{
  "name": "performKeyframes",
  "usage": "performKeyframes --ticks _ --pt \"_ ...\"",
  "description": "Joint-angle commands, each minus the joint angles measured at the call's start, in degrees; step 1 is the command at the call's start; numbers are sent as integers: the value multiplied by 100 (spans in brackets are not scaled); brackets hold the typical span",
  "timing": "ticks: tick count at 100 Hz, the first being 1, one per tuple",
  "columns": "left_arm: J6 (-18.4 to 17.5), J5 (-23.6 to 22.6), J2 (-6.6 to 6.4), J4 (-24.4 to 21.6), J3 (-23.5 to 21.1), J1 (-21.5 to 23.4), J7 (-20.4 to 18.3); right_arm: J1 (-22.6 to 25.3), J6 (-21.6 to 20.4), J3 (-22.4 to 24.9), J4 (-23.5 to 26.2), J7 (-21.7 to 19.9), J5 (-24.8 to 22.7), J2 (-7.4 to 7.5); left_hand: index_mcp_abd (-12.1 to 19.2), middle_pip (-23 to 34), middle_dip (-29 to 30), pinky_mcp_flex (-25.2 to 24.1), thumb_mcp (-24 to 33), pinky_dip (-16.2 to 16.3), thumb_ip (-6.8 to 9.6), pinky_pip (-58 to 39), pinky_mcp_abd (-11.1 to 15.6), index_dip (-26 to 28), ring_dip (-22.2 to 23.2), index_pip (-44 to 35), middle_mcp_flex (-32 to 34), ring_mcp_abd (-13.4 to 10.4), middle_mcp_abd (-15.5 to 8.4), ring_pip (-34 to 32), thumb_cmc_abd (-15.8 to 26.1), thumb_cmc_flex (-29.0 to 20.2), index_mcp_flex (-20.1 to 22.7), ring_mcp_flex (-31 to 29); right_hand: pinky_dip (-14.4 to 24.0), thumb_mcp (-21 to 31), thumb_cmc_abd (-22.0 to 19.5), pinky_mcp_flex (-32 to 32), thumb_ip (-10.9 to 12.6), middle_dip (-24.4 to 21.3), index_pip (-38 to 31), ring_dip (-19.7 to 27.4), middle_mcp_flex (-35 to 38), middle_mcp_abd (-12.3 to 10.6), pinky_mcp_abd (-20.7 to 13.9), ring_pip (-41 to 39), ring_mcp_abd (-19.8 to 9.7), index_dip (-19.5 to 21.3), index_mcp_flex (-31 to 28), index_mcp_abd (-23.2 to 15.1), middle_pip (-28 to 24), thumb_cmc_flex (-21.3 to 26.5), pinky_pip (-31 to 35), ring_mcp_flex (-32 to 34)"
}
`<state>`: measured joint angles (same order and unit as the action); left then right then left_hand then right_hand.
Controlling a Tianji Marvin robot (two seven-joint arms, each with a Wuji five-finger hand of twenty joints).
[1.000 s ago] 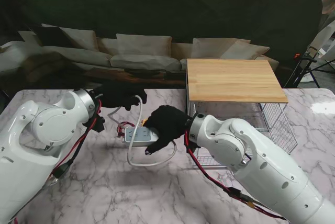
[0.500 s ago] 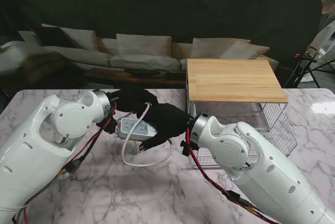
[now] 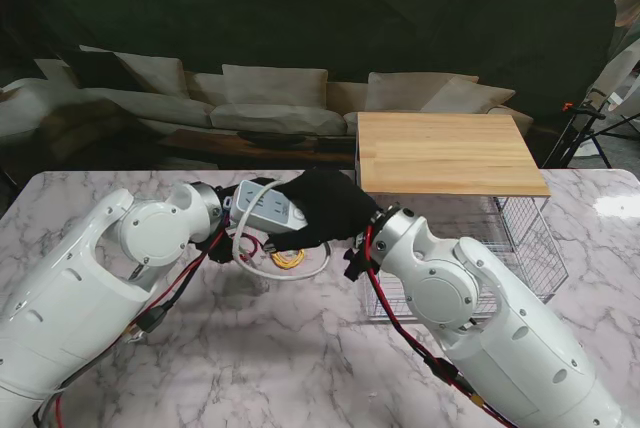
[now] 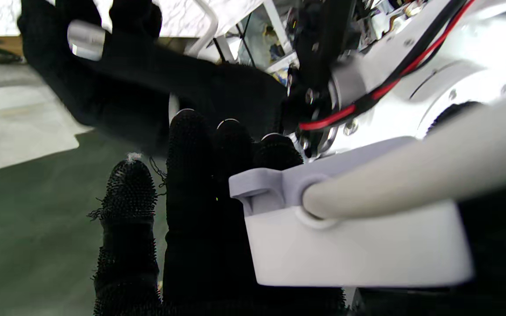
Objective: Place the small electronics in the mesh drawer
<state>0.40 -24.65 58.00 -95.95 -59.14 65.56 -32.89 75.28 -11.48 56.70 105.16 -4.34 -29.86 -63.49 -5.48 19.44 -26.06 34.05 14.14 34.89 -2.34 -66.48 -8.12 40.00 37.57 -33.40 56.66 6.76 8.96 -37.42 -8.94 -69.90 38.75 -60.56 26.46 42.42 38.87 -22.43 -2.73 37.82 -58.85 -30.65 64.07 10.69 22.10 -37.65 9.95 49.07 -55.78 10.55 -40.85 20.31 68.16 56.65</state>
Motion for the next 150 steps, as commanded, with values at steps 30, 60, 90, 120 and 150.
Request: performKeyframes --ticks 30,60,90,120,150 --pt "-254 23 -49 232 102 -6 -334 -42 445 449 155 639 -269 -152 243 137 -89 45 20 185 -6 -289 254 -41 124 -281 29 -138 4 -187 285 -407 2 -187 100 2819 -967 -24 326 84 -858 -95 81 -585 85 -125 -142 259 -662 -323 -470 1162 132 171" --pt "-527 -60 -115 278 85 83 -501 -148 619 707 91 913 -574 -180 255 151 -135 33 30 189 -3 -272 260 7 140 -333 33 -148 -4 -171 284 -406 -17 -177 108 2746 -1027 -26 360 81 -839 -97 47 -600 54 -129 -157 302 -638 -328 -485 1162 136 159" --pt "-1125 -602 -196 -299 -775 1004 -484 -329 763 849 -150 1125 -1035 -174 -535 -127 291 -164 292 -8 -30 171 116 -431 -367 389 -220 -62 124 717 159 -406 -457 78 115 2680 -1088 -20 394 92 -825 -97 6 -624 30 -126 -183 348 -585 -360 -507 1149 135 139" --pt "-1781 -811 -267 -497 -1292 1532 -541 -551 1020 833 -449 1203 -1147 -189 262 402 -23 -34 143 69 -9 -33 171 369 -164 -588 18 -81 16 330 279 -407 -107 -97 125 2611 -1126 -5 423 91 -807 -97 -27 -616 12 -125 -181 375 -555 -366 -521 1163 137 123" --pt "-2231 -778 -234 -1140 -2051 2448 -213 -738 1098 734 -758 1211 -1458 -158 264 375 -300 -13 153 116 2 -120 139 374 -53 -724 104 -47 84 145 295 -406 -25 -131 133 2577 -1151 12 448 88 -797 -100 -48 -617 0 -133 -193 384 -529 -373 -531 1165 133 95"
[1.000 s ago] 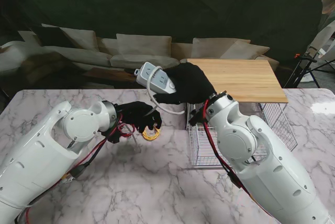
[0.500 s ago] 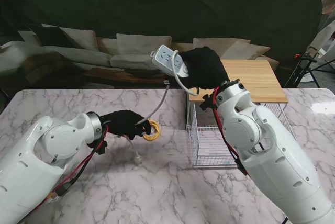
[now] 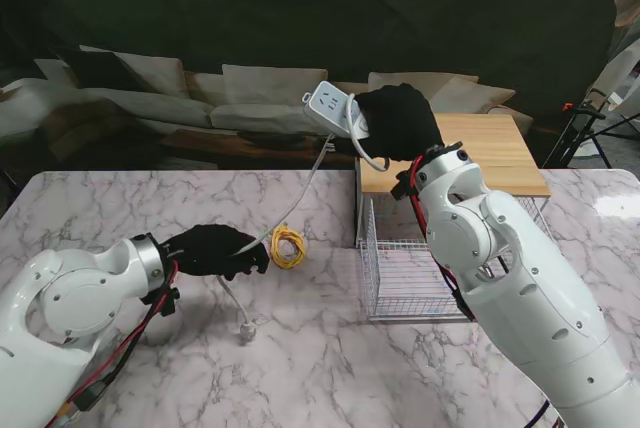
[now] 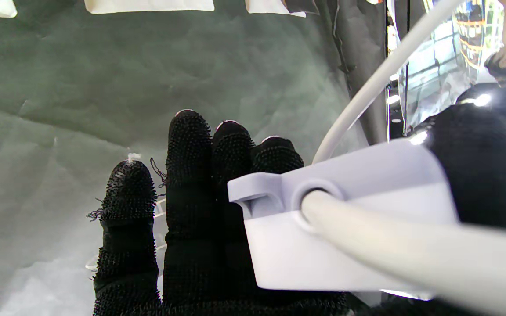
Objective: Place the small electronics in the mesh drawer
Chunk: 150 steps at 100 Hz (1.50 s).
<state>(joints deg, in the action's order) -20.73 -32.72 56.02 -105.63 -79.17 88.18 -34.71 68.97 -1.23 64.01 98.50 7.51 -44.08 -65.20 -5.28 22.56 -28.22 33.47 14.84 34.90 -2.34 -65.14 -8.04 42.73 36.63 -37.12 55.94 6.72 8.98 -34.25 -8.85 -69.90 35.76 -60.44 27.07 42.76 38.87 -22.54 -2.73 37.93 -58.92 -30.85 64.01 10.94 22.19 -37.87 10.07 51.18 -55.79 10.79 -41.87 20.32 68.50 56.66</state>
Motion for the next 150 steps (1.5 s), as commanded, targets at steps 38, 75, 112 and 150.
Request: performKeyframes --ticks 38,75,112,150 --pt "-936 -9 33 -1236 -1026 1183 502 -647 102 -611 -839 -258 -716 126 204 -16 -157 151 86 147 13 -327 172 55 66 -303 278 -50 182 -233 235 -407 379 -270 110 2533 -1146 -10 504 82 -808 -92 -39 -641 -13 -179 -193 191 -510 -414 -462 1143 153 116" --pt "-724 42 57 -1491 -1170 986 491 -868 -561 -1269 -1115 -656 -1163 265 44 -188 -18 235 114 92 8 -256 171 -181 -16 -28 315 -25 287 -120 192 -407 474 -335 175 2590 -1111 -68 558 90 -859 -105 31 -698 -59 -242 -221 164 -560 -495 -486 1050 236 183" --pt "-126 -162 62 -1675 -1092 259 266 -881 -1298 -1737 -983 -1043 -1222 358 -107 -218 32 243 283 107 -12 -267 125 -276 -7 125 316 14 351 -116 119 -407 502 -356 283 2686 -1061 -191 595 118 -890 -136 139 -772 -103 -319 -256 140 -628 -636 -456 914 376 319" --pt "798 -283 54 -1117 -208 -938 -135 -857 -1764 -2069 -914 -1056 -770 310 -89 -206 39 226 261 119 -13 -275 159 -230 5 166 308 -1 329 -112 134 -407 497 -350 325 2733 -1051 -249 577 158 -905 -161 181 -805 -109 -367 -263 143 -652 -671 -459 863 416 375"
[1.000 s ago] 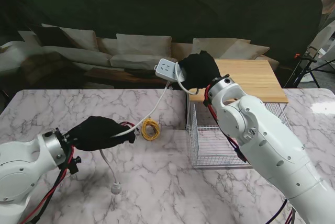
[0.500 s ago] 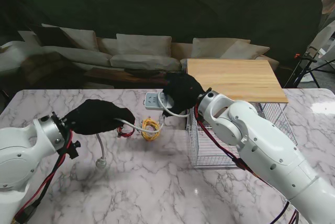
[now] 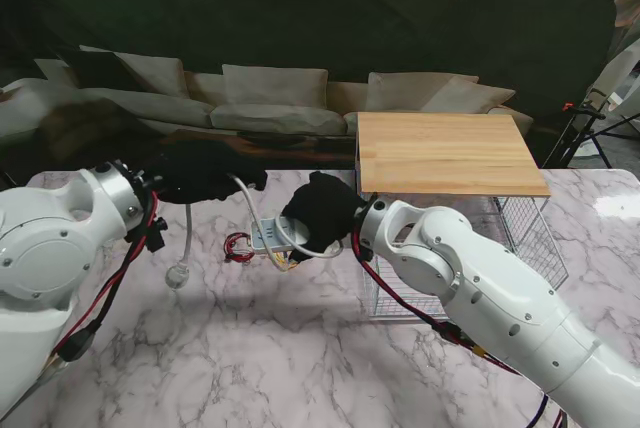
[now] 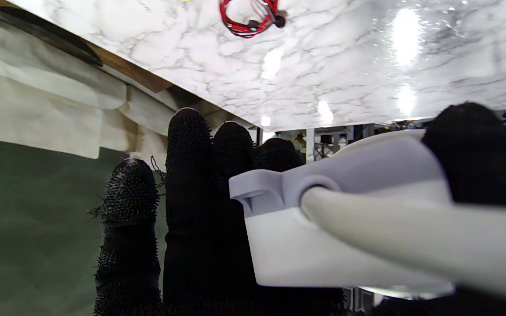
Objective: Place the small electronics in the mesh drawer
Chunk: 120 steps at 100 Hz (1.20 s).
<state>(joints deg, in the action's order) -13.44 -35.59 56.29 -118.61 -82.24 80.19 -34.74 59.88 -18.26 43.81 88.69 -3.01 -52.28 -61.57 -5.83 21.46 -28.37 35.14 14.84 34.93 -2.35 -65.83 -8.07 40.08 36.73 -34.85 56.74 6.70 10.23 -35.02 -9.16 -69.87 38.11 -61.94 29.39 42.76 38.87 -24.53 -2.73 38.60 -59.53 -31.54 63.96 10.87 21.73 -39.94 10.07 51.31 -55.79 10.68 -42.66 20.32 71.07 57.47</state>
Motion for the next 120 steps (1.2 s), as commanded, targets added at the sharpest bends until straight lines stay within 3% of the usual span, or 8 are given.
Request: performKeyframes --ticks 1,28,47,62,79,90,109,120 --pt "95 8 29 214 133 -173 -134 57 -70 -52 70 -3 62 -54 -31 -96 54 62 261 116 -12 -207 169 37 -5 -61 225 1 212 -35 169 -410 262 -200 94 2734 -1050 -51 577 92 -844 -93 191 -800 -64 -161 -267 131 -652 -663 -383 861 160 295" --pt "749 194 60 1203 1048 -1047 -243 391 -270 103 356 -148 623 -69 -14 -65 36 41 265 134 -12 -225 182 61 11 -59 206 -8 196 -51 179 -410 245 -198 112 2751 -1036 -68 562 101 -851 -102 194 -795 -56 -178 -254 139 -647 -656 -383 865 168 300" --pt "962 381 87 1499 1487 -1369 -225 548 -304 183 563 -459 1161 -54 31 36 -51 17 92 173 5 -268 198 104 86 -101 201 -16 162 -147 267 -409 214 -183 128 2776 -1013 -87 552 104 -862 -110 214 -779 -38 -198 -223 132 -662 -641 -388 874 186 325" --pt "987 449 76 1407 1588 -1421 -311 528 -225 166 557 -507 1157 -49 22 114 -154 16 91 211 13 -328 202 116 162 -115 221 -32 151 -250 251 -410 215 -173 151 2808 -993 -122 548 102 -872 -121 253 -780 -25 -229 -228 126 -690 -657 -396 848 225 366" --pt "876 328 30 1143 1356 -1211 -465 484 76 227 448 -481 1054 -60 -28 114 -193 26 115 229 27 -364 167 86 182 -76 268 -5 173 -282 218 -410 222 -198 168 2823 -990 -115 546 101 -871 -124 262 -771 -17 -244 -205 119 -694 -653 -398 840 251 374" --pt "765 238 -7 943 1144 -981 -588 443 431 264 393 -476 980 -73 -228 233 -314 36 389 314 57 -545 64 14 281 36 371 213 266 -478 87 -408 275 -232 181 2823 -990 -108 544 97 -865 -130 272 -739 12 -270 -178 111 -694 -640 -400 849 270 389" --pt "647 -58 -21 641 932 -698 -615 236 1039 81 204 -419 838 -124 -518 563 -618 200 528 457 49 -986 -56 -64 428 175 577 289 335 -950 -179 -408 358 -438 216 2828 -982 -108 545 87 -866 -144 295 -701 49 -341 -123 96 -701 -619 -420 863 337 415" --pt "644 -236 -15 577 958 -697 -612 105 1120 -91 92 -381 804 -150 -551 608 -677 223 563 455 42 -1061 -55 -75 432 204 596 278 322 -1036 -205 -408 384 -456 228 2843 -970 -107 552 78 -870 -143 308 -701 44 -362 -122 89 -709 -622 -428 855 363 418"
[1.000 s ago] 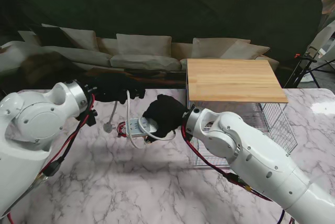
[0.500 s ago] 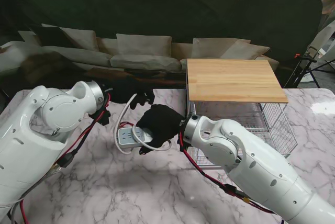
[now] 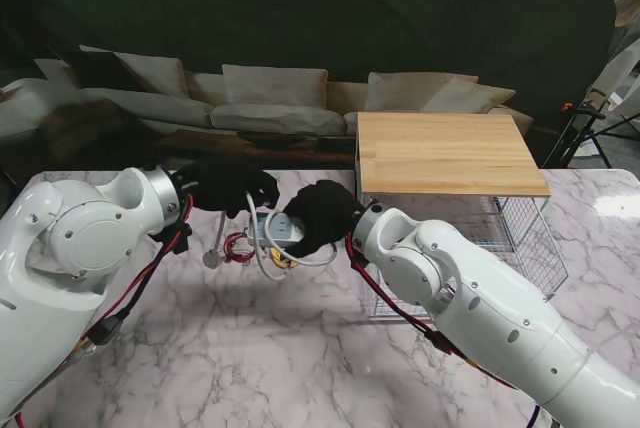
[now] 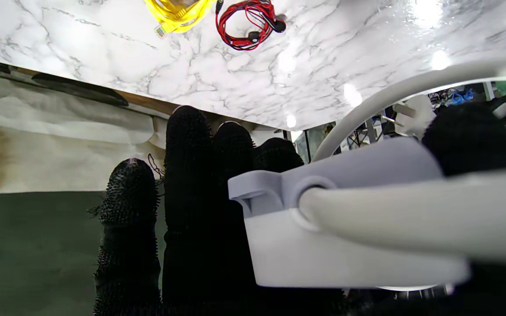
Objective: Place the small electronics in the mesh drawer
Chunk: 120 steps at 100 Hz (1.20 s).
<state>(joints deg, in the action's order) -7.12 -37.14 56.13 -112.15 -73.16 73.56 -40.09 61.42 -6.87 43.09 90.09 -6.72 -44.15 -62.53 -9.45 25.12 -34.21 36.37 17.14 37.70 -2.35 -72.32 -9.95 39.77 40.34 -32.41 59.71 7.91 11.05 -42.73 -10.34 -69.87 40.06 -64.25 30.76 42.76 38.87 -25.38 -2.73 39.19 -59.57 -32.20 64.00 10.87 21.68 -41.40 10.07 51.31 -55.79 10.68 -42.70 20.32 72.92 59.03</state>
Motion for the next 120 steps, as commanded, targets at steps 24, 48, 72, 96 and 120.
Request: performKeyframes --ticks 24,48,72,96,120 --pt "312 -372 -1 136 436 -469 -280 -48 -439 -216 11 70 -2 -60 -198 268 -150 113 358 151 46 -475 121 -15 58 -19 291 175 280 -345 -66 -410 207 -222 102 2858 -962 -46 563 14 -875 -67 319 -731 34 -243 -146 83 -728 -658 -435 819 209 277" --pt "483 -198 -9 686 975 -1090 -426 99 -955 -207 224 148 234 -74 41 272 -217 55 161 122 48 -470 193 133 62 -77 199 99 191 -394 111 -410 176 -152 100 2856 -983 -69 571 27 -876 -54 318 -774 17 -240 -195 94 -735 -701 -437 780 214 289" --pt "344 -102 -28 896 1223 -1300 -512 202 -1099 -169 358 33 731 -92 258 545 -559 29 30 222 119 -611 188 410 242 -336 217 39 63 -689 175 -409 122 -173 96 2853 -988 -78 570 40 -873 -53 324 -785 5 -241 -186 103 -734 -714 -436 776 212 305" --pt "222 -314 -39 592 824 -913 -495 192 -760 -88 244 13 618 -86 40 1182 -892 501 1950 112 205 -1573 -69 139 160 -781 777 103 -101 -1598 -832 606 407 -704 106 2873 -961 -77 571 43 -881 -62 343 -746 42 -263 -151 106 -741 -686 -441 794 224 317" --pt "19 -818 -70 -2 384 -390 -686 4 -41 -198 -7 52 336 -117 -31 1399 -943 696 2636 -23 432 -1898 -79 41 135 -880 933 24 -180 -1942 -1095 1043 512 -848 123 2906 -929 -76 585 34 -883 -70 375 -696 71 -303 -106 85 -772 -640 -448 817 258 343"
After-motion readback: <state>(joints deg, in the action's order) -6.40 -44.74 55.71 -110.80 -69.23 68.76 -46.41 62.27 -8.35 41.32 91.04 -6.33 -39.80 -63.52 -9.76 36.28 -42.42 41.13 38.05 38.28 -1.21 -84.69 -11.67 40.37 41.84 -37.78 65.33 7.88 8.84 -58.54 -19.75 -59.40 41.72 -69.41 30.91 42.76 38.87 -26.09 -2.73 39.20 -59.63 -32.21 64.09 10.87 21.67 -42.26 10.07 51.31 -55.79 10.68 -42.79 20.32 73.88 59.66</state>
